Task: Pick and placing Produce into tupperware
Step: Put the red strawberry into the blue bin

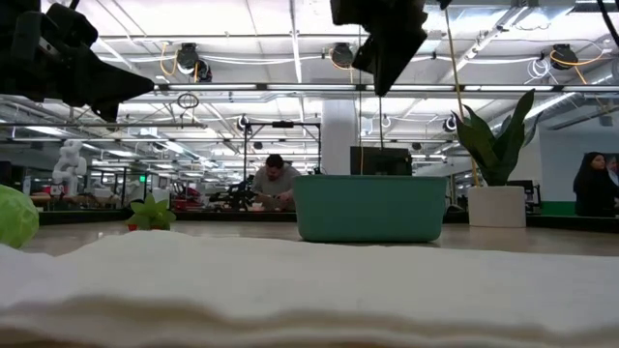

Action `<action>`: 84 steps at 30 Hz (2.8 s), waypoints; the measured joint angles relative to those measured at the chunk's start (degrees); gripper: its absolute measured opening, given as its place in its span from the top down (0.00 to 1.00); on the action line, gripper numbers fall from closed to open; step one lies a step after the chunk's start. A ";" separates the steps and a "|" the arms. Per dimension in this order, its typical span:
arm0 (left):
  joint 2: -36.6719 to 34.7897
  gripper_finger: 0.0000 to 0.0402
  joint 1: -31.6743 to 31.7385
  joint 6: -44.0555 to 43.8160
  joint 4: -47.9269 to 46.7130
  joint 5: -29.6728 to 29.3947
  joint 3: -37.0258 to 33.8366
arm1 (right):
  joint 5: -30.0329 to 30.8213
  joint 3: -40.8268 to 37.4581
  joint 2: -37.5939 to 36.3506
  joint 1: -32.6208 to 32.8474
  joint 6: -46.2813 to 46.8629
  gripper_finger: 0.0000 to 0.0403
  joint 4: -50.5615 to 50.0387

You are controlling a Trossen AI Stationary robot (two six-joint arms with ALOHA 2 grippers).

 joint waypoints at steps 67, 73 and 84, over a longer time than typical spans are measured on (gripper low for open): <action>-0.02 0.94 0.00 -0.77 -0.11 -0.02 0.00 | 15.07 -25.59 -55.55 -4.07 6.71 1.00 22.29; -0.01 0.94 0.00 -0.77 -0.09 -0.02 0.00 | 14.92 -33.12 -62.20 -4.07 7.94 1.00 27.58; 0.00 0.94 -0.01 -0.87 -0.09 -0.02 0.00 | 10.51 -44.17 -71.06 -4.09 9.75 1.00 38.84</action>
